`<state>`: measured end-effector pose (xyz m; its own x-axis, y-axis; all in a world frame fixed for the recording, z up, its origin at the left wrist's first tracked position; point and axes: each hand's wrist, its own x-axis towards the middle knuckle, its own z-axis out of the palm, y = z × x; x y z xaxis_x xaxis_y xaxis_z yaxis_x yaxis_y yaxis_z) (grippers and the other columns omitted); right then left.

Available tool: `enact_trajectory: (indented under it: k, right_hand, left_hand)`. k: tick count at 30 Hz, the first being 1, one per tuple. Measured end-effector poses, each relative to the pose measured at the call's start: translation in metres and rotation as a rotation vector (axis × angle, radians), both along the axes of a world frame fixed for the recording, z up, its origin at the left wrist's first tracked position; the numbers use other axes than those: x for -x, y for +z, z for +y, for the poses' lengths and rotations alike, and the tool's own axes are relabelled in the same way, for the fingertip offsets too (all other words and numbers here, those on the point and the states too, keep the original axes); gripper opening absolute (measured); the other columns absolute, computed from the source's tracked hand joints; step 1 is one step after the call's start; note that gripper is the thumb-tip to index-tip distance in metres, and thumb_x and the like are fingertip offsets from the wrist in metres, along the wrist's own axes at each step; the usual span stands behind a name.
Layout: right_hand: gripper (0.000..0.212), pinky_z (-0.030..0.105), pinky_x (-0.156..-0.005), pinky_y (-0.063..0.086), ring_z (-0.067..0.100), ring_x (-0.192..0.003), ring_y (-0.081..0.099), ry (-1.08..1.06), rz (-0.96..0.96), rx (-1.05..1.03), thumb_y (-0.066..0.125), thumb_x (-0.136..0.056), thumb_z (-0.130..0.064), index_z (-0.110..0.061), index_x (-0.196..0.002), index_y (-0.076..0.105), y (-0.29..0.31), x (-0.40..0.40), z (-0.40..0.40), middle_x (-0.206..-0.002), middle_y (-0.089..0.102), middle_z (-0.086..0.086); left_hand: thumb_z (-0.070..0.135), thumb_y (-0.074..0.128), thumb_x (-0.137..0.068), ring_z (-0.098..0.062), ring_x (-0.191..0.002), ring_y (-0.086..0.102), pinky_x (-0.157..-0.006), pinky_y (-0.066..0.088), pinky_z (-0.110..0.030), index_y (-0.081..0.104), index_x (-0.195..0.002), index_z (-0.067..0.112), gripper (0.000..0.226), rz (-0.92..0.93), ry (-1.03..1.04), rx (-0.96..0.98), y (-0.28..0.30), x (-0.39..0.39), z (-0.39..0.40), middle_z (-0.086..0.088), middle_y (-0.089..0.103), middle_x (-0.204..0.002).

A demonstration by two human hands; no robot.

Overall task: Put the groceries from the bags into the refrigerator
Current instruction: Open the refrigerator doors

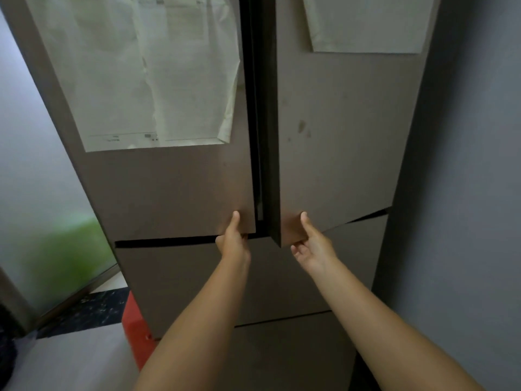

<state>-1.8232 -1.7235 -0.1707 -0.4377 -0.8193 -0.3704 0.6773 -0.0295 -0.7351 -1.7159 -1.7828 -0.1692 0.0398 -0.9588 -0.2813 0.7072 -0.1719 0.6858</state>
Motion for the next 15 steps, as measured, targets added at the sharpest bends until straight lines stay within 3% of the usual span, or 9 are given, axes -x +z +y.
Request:
enact_trajectory:
  k: [2, 5, 7, 9, 12, 13, 15]
  right_hand:
    - [0.035, 0.027, -0.078, 0.046, 0.021, -0.102, 0.056, 0.034, -0.015, 0.023, 0.062, -0.084, -0.03, -0.01, -0.111, 0.052, 0.001, 0.009, 0.025, -0.125, 0.058, 0.01]
    - [0.036, 0.037, -0.102, 0.044, 0.026, -0.117, 0.055, 0.034, -0.05, 0.062, 0.059, -0.087, -0.028, -0.009, -0.117, 0.053, 0.003, 0.019, 0.064, -0.128, 0.057, 0.013]
    - [0.043, 0.041, -0.109, 0.038, 0.027, -0.123, 0.051, 0.044, -0.039, 0.062, 0.056, -0.09, -0.03, -0.009, -0.126, 0.049, 0.003, 0.027, 0.094, -0.132, 0.053, 0.011]
    - [0.046, 0.042, -0.113, 0.029, 0.027, -0.13, 0.043, 0.077, 0.007, 0.027, 0.051, -0.091, -0.033, -0.013, -0.132, 0.045, 0.005, 0.033, 0.126, -0.139, 0.047, 0.008]
    - [0.048, 0.042, -0.112, 0.027, 0.027, -0.133, 0.038, 0.044, 0.116, -0.017, 0.047, -0.093, -0.035, -0.019, -0.138, 0.039, 0.01, 0.045, 0.183, -0.143, 0.042, 0.008]
    - [0.049, 0.042, -0.113, 0.028, 0.027, -0.134, 0.037, 0.027, 0.153, -0.026, 0.045, -0.094, -0.034, -0.018, -0.139, 0.036, 0.012, 0.049, 0.201, -0.144, 0.04, 0.009]
    - [0.049, 0.041, -0.114, 0.029, 0.027, -0.135, 0.036, 0.027, 0.228, -0.03, 0.042, -0.096, -0.032, -0.016, -0.141, 0.032, 0.013, 0.048, 0.232, -0.146, 0.038, 0.012]
  left_hand:
    - [0.019, 0.06, -0.091, -0.028, -0.112, 0.058, -0.099, 0.044, -0.032, 0.043, -0.13, -0.004, 0.048, 0.015, 0.024, 0.009, -0.006, -0.005, 0.021, -0.017, 0.055, -0.128]
    - [0.023, 0.054, -0.095, -0.016, -0.079, 0.059, -0.088, 0.05, -0.029, 0.052, -0.103, 0.004, 0.021, 0.041, 0.079, 0.026, -0.009, -0.029, 0.063, -0.011, 0.06, -0.102]
    - [0.021, 0.049, -0.097, -0.012, -0.075, 0.057, -0.078, 0.05, -0.025, 0.057, -0.093, 0.008, 0.016, 0.064, 0.124, 0.036, -0.005, -0.048, 0.1, -0.01, 0.061, -0.107]
    - [0.016, 0.047, -0.098, -0.012, -0.083, 0.058, -0.082, 0.046, -0.023, 0.056, -0.119, 0.005, 0.025, 0.027, 0.168, 0.037, -0.002, -0.065, 0.14, -0.01, 0.06, -0.118]
    - [0.009, 0.044, -0.097, -0.025, -0.127, 0.047, -0.102, 0.039, -0.03, 0.036, -0.142, 0.003, 0.046, -0.131, 0.247, 0.006, -0.005, -0.078, 0.2, -0.016, 0.047, -0.139]
    - [0.008, 0.045, -0.097, -0.025, -0.126, 0.048, -0.101, 0.04, -0.031, 0.036, -0.143, 0.002, 0.047, -0.19, 0.245, 0.01, -0.003, -0.08, 0.217, -0.017, 0.049, -0.136]
    - [0.009, 0.049, -0.096, -0.02, -0.093, 0.058, -0.083, 0.047, -0.029, 0.041, -0.138, 0.001, 0.044, -0.39, 0.25, 0.006, -0.001, -0.086, 0.243, -0.013, 0.06, -0.106]
